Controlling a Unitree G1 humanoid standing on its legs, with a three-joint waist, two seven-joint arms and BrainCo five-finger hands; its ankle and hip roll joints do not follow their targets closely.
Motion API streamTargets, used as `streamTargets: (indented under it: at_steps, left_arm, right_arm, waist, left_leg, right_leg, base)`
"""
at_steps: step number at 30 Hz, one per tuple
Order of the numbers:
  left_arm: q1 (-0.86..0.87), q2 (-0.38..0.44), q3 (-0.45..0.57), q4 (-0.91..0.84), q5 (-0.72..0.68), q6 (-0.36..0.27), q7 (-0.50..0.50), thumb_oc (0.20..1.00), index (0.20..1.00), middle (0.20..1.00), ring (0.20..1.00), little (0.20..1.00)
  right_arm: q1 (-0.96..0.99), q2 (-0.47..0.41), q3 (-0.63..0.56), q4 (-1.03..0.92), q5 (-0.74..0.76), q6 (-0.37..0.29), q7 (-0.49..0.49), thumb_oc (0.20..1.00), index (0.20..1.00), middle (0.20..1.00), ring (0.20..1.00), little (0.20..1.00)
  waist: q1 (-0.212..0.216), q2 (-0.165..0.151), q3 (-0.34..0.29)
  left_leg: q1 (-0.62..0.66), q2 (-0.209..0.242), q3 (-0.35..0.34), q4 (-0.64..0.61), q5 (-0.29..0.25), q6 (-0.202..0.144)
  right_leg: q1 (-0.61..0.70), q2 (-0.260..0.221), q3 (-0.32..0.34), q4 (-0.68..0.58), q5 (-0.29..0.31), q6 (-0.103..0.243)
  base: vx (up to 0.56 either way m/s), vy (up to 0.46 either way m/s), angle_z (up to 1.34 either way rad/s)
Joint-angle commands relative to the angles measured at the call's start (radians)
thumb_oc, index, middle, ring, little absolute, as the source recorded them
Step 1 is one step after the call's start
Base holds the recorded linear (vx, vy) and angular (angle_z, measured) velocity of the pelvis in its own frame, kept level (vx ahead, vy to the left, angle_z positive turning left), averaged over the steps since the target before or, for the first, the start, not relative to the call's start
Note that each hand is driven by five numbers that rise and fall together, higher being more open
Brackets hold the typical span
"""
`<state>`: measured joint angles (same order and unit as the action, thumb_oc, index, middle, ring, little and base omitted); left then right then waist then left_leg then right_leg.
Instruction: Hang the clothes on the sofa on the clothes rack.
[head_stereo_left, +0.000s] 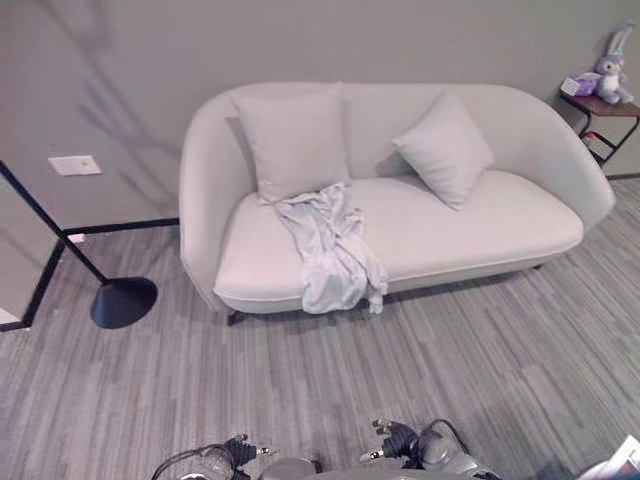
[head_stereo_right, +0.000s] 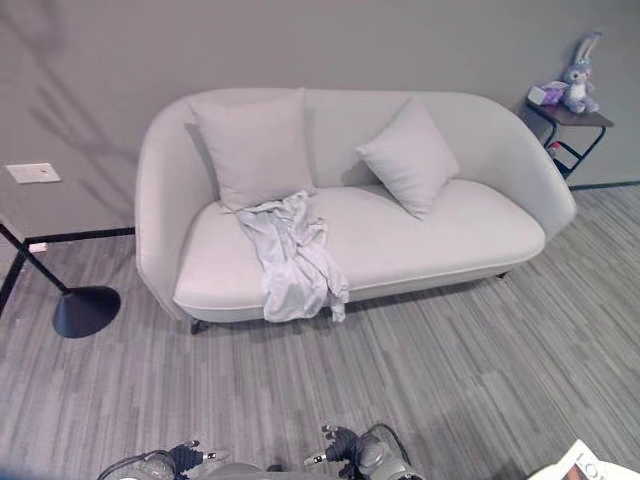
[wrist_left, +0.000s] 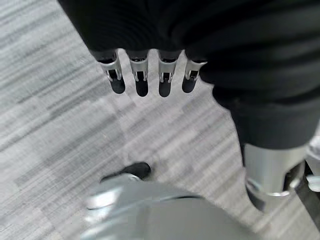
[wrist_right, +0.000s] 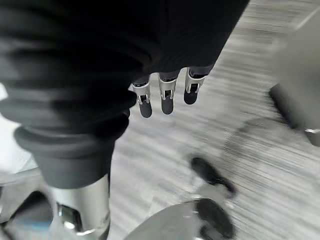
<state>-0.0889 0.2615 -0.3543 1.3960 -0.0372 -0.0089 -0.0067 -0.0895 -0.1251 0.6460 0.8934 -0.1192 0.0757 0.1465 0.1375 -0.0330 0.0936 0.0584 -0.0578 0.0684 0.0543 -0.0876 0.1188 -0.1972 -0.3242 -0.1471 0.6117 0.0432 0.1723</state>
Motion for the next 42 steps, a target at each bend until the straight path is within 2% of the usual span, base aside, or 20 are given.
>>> streamTargets:
  at_steps: [1, 5, 7, 12, 14, 15, 16, 18, 23, 25, 27, 30, 31, 33, 34, 36, 37, 40, 41, 42]
  left_arm:
    - [-0.026, 0.013, 0.03, 0.039, 0.033, 0.003, 0.0, 1.0, 1.0, 1.0, 1.0, 1.0]
    - [-0.018, 0.006, 0.043, 0.046, 0.013, -0.004, 0.01, 1.0, 1.0, 1.0, 1.0, 1.0]
    - [-0.024, -0.005, 0.031, 0.047, 0.032, -0.009, 0.026, 1.0, 1.0, 1.0, 1.0, 1.0]
    - [-0.031, -0.02, -0.012, 0.045, 0.084, -0.011, 0.029, 1.0, 1.0, 1.0, 1.0, 1.0]
    - [-0.036, -0.023, -0.027, 0.038, 0.086, -0.011, 0.03, 1.0, 1.0, 1.0, 1.0, 1.0]
    - [-0.038, -0.029, -0.05, 0.023, 0.091, -0.01, 0.029, 1.0, 1.0, 1.0, 1.0, 1.0]
    - [-0.038, -0.029, -0.05, 0.023, 0.091, -0.01, 0.029, 1.0, 1.0, 1.0, 1.0, 1.0]
    - [-0.051, -0.038, -0.1, -0.002, 0.128, 0.003, 0.032, 1.0, 1.0, 1.0, 1.0, 1.0]
    - [-0.063, -0.031, -0.149, -0.077, 0.137, 0.011, 0.048, 1.0, 1.0, 1.0, 1.0, 1.0]
    - [-0.069, -0.034, -0.131, -0.081, 0.09, 0.014, 0.057, 1.0, 1.0, 1.0, 1.0, 1.0]
    - [-0.074, -0.033, -0.125, -0.076, 0.074, 0.014, 0.059, 1.0, 1.0, 1.0, 1.0, 1.0]
    - [-0.088, -0.046, -0.098, -0.06, 0.009, 0.006, 0.068, 1.0, 1.0, 1.0, 1.0, 1.0]
    - [-0.09, -0.062, -0.097, -0.04, -0.009, 0.003, 0.067, 1.0, 1.0, 1.0, 1.0, 1.0]
    - [-0.098, -0.074, -0.057, -0.043, -0.03, -0.005, 0.068, 1.0, 1.0, 1.0, 1.0, 1.0]
    - [-0.094, -0.076, -0.046, -0.037, -0.04, -0.01, 0.068, 1.0, 1.0, 1.0, 1.0, 1.0]
    - [-0.074, -0.074, -0.017, -0.056, -0.074, -0.025, 0.043, 1.0, 1.0, 1.0, 1.0, 1.0]
    - [-0.065, -0.073, -0.008, -0.058, -0.088, -0.027, 0.04, 1.0, 1.0, 1.0, 1.0, 1.0]
    - [-0.048, -0.066, 0.012, -0.047, -0.089, -0.027, 0.034, 1.0, 1.0, 1.0, 1.0, 1.0]
    - [-0.045, -0.067, 0.022, -0.031, -0.071, -0.041, 0.037, 1.0, 1.0, 1.0, 1.0, 1.0]
    - [-0.028, -0.059, 0.024, -0.024, -0.051, -0.051, 0.016, 1.0, 1.0, 1.0, 1.0, 1.0]
  right_arm:
    - [-0.038, -0.019, -0.007, -0.055, -0.05, -0.006, 0.014, 1.0, 1.0, 1.0, 1.0, 1.0]
    - [-0.046, -0.021, -0.003, -0.068, -0.03, 0.0, 0.009, 1.0, 1.0, 1.0, 1.0, 1.0]
    - [-0.036, -0.022, -0.009, -0.061, -0.02, 0.004, -0.004, 1.0, 1.0, 1.0, 1.0, 1.0]
    - [-0.015, -0.008, -0.008, -0.024, -0.004, 0.002, 0.003, 1.0, 1.0, 1.0, 1.0, 1.0]
    - [-0.021, -0.001, 0.009, 0.021, -0.017, -0.002, 0.007, 1.0, 1.0, 1.0, 1.0, 1.0]
    - [-0.041, 0.006, 0.032, 0.023, -0.032, 0.003, 0.016, 1.0, 1.0, 1.0, 1.0, 1.0]
    - [-0.041, 0.006, 0.032, 0.023, -0.032, 0.003, 0.016, 1.0, 1.0, 1.0, 1.0, 1.0]
    - [-0.095, 0.017, 0.079, 0.007, -0.068, 0.016, -0.003, 1.0, 1.0, 1.0, 1.0, 1.0]
    - [-0.181, 0.022, 0.1, -0.089, -0.029, 0.034, -0.046, 1.0, 1.0, 1.0, 1.0, 1.0]
    - [-0.245, 0.035, 0.116, -0.085, 0.005, 0.037, -0.073, 1.0, 1.0, 1.0, 1.0, 1.0]
    - [-0.265, 0.043, 0.118, -0.064, 0.016, 0.04, -0.08, 1.0, 1.0, 1.0, 1.0, 1.0]
    - [-0.312, 0.072, 0.121, 0.049, 0.073, 0.032, -0.11, 1.0, 1.0, 1.0, 1.0, 1.0]
    - [-0.324, 0.088, 0.113, 0.117, 0.117, 0.023, -0.12, 1.0, 1.0, 1.0, 1.0, 1.0]
    - [-0.226, 0.024, 0.054, 0.191, 0.102, 0.008, -0.125, 1.0, 1.0, 1.0, 1.0, 1.0]
    - [-0.196, 0.014, 0.043, 0.222, 0.084, -0.015, -0.136, 1.0, 1.0, 1.0, 1.0, 1.0]
    - [-0.191, -0.024, -0.011, 0.215, 0.064, -0.034, -0.163, 1.0, 1.0, 1.0, 1.0, 1.0]
    - [-0.2, -0.031, -0.02, 0.202, 0.046, -0.035, -0.172, 1.0, 1.0, 1.0, 1.0, 1.0]
    - [-0.203, -0.045, -0.021, 0.176, -0.008, -0.036, -0.187, 1.0, 1.0, 1.0, 1.0, 1.0]
    - [-0.147, -0.087, -0.052, 0.25, -0.008, -0.096, -0.189, 1.0, 1.0, 1.0, 1.0, 1.0]
    - [-0.157, -0.115, -0.097, 0.323, -0.023, -0.09, -0.189, 1.0, 1.0, 1.0, 1.0, 1.0]
  waist:
    - [-0.006, 0.005, 0.026]
    - [-0.024, -0.004, 0.048]
    - [-0.057, -0.009, 0.064]
    - [-0.075, -0.025, 0.051]
    - [-0.083, -0.023, 0.031]
    - [-0.079, -0.015, 0.008]
    - [-0.081, -0.012, 0.008]
    - [-0.07, 0.004, -0.013]
    - [-0.039, 0.003, -0.003]
    - [-0.003, -0.025, 0.021]
    - [0.009, -0.036, 0.032]
    - [0.048, -0.054, 0.045]
    - [0.072, -0.044, 0.042]
    - [0.058, -0.039, 0.043]
    - [0.055, -0.029, 0.041]
    - [0.073, 0.012, 0.025]
    - [0.082, 0.019, 0.027]
    - [0.096, 0.016, 0.02]
    - [0.1, 0.014, 0.015]
    - [0.099, 0.006, -0.003]
  left_leg:
    - [-0.04, 0.051, -0.125, -0.105, 0.091, -0.055]
    - [0.017, 0.056, -0.129, -0.122, 0.058, -0.072]
    - [0.062, 0.059, -0.163, -0.132, 0.029, -0.086]
    - [0.119, 0.077, -0.2, -0.141, -0.021, -0.104]
    - [0.144, 0.119, -0.221, -0.142, -0.035, -0.12]
    - [0.165, 0.173, -0.231, -0.141, -0.044, -0.141]
    - [0.165, 0.177, -0.232, -0.141, -0.045, -0.142]
    - [0.137, 0.232, -0.226, -0.077, 0.002, -0.174]
    - [0.041, 0.249, -0.239, 0.135, 0.12, -0.203]
    - [-0.052, 0.278, -0.182, 0.294, 0.187, -0.185]
    - [-0.084, 0.293, -0.151, 0.329, 0.188, -0.174]
    - [-0.165, 0.233, -0.103, 0.321, 0.095, -0.153]
    - [-0.201, 0.166, -0.108, 0.256, 0.039, -0.152]
    - [-0.22, 0.129, -0.099, 0.2, 0.039, -0.149]
    - [-0.234, 0.096, -0.094, 0.148, 0.06, -0.146]
    - [-0.304, 0.015, -0.094, 0.001, 0.188, -0.144]
    - [-0.318, 0.006, -0.085, -0.016, 0.216, -0.148]
    - [-0.306, 0.006, -0.073, -0.03, 0.217, -0.141]
    - [-0.287, 0.003, -0.075, -0.025, 0.216, -0.13]
    - [-0.255, -0.003, -0.079, -0.038, 0.209, -0.116]
  right_leg:
    - [0.069, 0.097, -0.097, -0.145, 0.042, -0.054]
    - [0.028, 0.141, -0.09, -0.404, 0.052, -0.045]
    - [-0.03, 0.163, 0.032, -0.567, 0.123, -0.014]
    - [-0.012, 0.163, 0.075, -0.643, 0.159, -0.009]
    - [-0.02, 0.187, 0.064, -0.581, 0.137, -0.021]
    - [-0.018, 0.209, 0.041, -0.542, 0.097, -0.034]
    - [-0.018, 0.211, 0.038, -0.54, 0.094, -0.035]
    - [0.019, 0.253, 0.001, -0.538, 0.051, -0.058]
    - [0.094, 0.283, -0.023, -0.599, 0.039, -0.092]
    - [0.159, 0.281, -0.049, -0.636, 0.018, -0.125]
    - [0.181, 0.279, -0.051, -0.648, 0.013, -0.132]
    - [0.23, 0.261, -0.068, -0.685, 0.004, -0.132]
    - [0.244, 0.257, -0.079, -0.694, -0.014, -0.126]
    - [0.245, 0.261, -0.077, -0.696, -0.022, -0.121]
    - [0.255, 0.272, -0.073, -0.699, -0.029, -0.121]
    - [0.289, 0.329, -0.058, -0.699, -0.059, -0.129]
    - [0.303, 0.342, -0.048, -0.699, -0.069, -0.132]
    - [0.334, 0.356, -0.025, -0.695, -0.088, -0.137]
    - [0.349, 0.352, -0.025, -0.689, -0.102, -0.135]
    - [0.357, 0.341, -0.029, -0.669, -0.119, -0.131]
  base:
    - [0.15, -0.023, 0.23]
    - [0.22, -0.074, -0.12]
    - [0.29, -0.066, 0.1]
    - [0.32, -0.075, 0.31]
    - [0.48, -0.182, 0.42]
    - [0.29, -0.122, 0.51]
    - [0.53, -0.258, 0.71]
    - [0.39, -0.22, 0.55]
    - [0.23, -0.119, 0.07]
    - [0.25, -0.19, -0.04]
    - [0.17, -0.139, 0.07]
    - [0.26, -0.067, 0.1]
    - [0.22, 0.032, -0.02]
    - [0.15, 0.076, 0.26]
    - [0.17, 0.126, 0.41]
    - [0.27, 0.149, -0.07]
    - [0.29, 0.113, -0.48]
    - [0.22, 0.079, -0.67]
    - [0.3, 0.133, -0.99]
    - [0.39, 0.187, -0.73]
